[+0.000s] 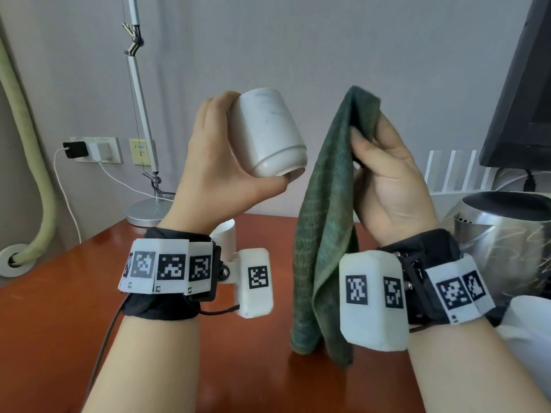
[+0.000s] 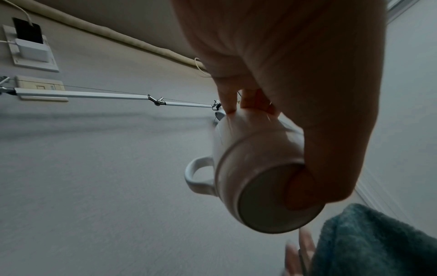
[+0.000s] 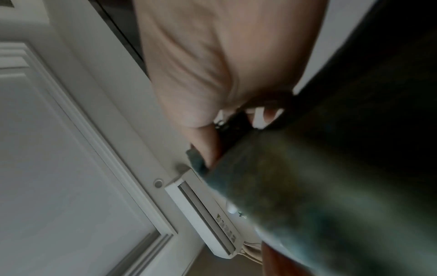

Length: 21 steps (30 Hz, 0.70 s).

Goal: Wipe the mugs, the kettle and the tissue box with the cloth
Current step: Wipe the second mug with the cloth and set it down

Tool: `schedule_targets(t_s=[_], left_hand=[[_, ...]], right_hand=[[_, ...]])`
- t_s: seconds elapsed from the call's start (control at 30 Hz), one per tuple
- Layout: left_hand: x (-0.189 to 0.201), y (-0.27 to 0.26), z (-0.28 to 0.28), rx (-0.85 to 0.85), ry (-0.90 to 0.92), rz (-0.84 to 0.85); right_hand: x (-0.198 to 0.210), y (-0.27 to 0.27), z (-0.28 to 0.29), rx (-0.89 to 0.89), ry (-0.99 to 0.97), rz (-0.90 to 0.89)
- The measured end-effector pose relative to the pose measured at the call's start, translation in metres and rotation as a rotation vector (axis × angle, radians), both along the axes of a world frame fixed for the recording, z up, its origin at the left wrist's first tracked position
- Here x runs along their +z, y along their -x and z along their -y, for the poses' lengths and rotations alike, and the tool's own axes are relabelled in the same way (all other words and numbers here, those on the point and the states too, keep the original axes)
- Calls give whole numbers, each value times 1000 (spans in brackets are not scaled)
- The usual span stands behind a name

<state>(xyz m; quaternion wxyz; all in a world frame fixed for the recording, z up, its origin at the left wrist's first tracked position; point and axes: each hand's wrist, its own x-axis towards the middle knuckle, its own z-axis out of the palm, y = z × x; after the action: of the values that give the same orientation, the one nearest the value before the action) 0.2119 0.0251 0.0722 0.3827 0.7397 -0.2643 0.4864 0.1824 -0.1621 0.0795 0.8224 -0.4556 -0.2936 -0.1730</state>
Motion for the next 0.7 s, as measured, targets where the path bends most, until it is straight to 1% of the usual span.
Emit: schedule_targets(t_s=[0.07,0.13,0.2,0.27,0.3,0.43,0.5,0.6,0.7], left_hand=[[0,0,-1,6,0,4],[0,-1,-2,16,-5,11],[0,-1,-2,25,-10,22],[0,-2,-3,36,-18,43],[0,-2,-3,43,-24,54],[4,0,-3,54,-57,101],[5,1,-3,57,-72,119],[6,3,-4,59,-95,125],[7,5,-2,43,-152,130]], right_hand=[[0,2,-3,50,-29,44],[1,5,-4,88,6,94],[1,6,-4,67,52,94],[2,6,-5,-24,140,90],[2,7,-6,-119,255,131],[-3,7,-10,-506,933,391],[-5,8,-10,-679,1169,432],[-6,8,-11,-808,1349,469],[-6,8,-12,-924,1403,481]])
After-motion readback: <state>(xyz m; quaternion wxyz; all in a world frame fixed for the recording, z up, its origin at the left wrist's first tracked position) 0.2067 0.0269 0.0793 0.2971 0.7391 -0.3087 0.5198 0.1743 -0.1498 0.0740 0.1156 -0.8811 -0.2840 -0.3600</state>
